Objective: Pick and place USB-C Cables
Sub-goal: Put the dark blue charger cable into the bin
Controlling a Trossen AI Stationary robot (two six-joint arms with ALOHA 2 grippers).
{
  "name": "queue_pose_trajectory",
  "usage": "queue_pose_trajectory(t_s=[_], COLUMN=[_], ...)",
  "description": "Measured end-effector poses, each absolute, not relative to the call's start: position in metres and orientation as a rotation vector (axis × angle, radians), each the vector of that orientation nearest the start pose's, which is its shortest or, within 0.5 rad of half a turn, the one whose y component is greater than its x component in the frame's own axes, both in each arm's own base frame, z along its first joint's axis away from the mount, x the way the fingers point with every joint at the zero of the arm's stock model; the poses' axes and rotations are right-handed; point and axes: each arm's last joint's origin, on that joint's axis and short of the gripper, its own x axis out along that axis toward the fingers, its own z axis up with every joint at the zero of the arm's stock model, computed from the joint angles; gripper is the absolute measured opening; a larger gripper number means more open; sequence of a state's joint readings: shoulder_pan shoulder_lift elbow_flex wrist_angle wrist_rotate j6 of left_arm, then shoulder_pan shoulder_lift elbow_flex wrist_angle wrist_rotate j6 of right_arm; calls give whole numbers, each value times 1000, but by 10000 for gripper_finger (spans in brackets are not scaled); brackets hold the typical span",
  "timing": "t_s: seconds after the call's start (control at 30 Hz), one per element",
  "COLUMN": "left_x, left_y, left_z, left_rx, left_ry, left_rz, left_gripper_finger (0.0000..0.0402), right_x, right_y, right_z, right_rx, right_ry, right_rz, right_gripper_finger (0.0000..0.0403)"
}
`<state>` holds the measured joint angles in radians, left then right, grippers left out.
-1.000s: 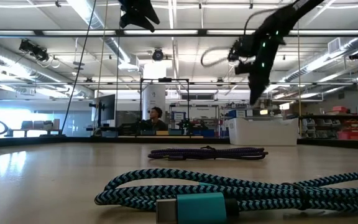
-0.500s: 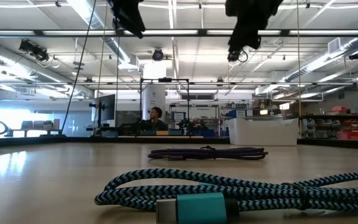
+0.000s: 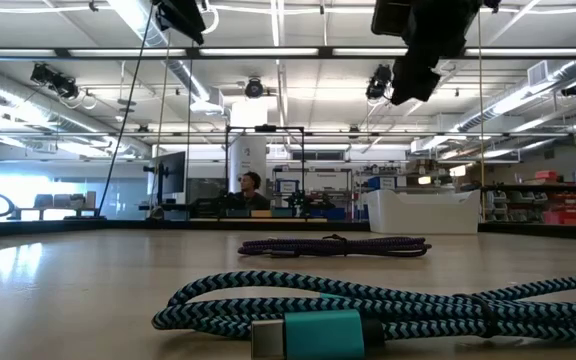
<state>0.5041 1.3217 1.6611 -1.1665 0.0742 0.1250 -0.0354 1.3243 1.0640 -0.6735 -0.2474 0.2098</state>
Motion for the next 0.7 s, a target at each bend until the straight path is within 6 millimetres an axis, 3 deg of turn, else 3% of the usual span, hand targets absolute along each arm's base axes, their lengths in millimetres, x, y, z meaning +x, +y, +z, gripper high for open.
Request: queue_pose_trajectory(t_s=[0.3,0.7], left_x=[189,190], left_y=[98,87], left_z=[435,436], left_rx=[-161,-164], left_ry=[783,787], left_rz=[366,329], left_gripper_finger=[172,172], right_x=[292,336], right_y=[34,67], right_z=[225,155], right_rx=[59,-69], right_ry=[847,805], right_rz=[213,280], right_gripper_finger=[291,278])
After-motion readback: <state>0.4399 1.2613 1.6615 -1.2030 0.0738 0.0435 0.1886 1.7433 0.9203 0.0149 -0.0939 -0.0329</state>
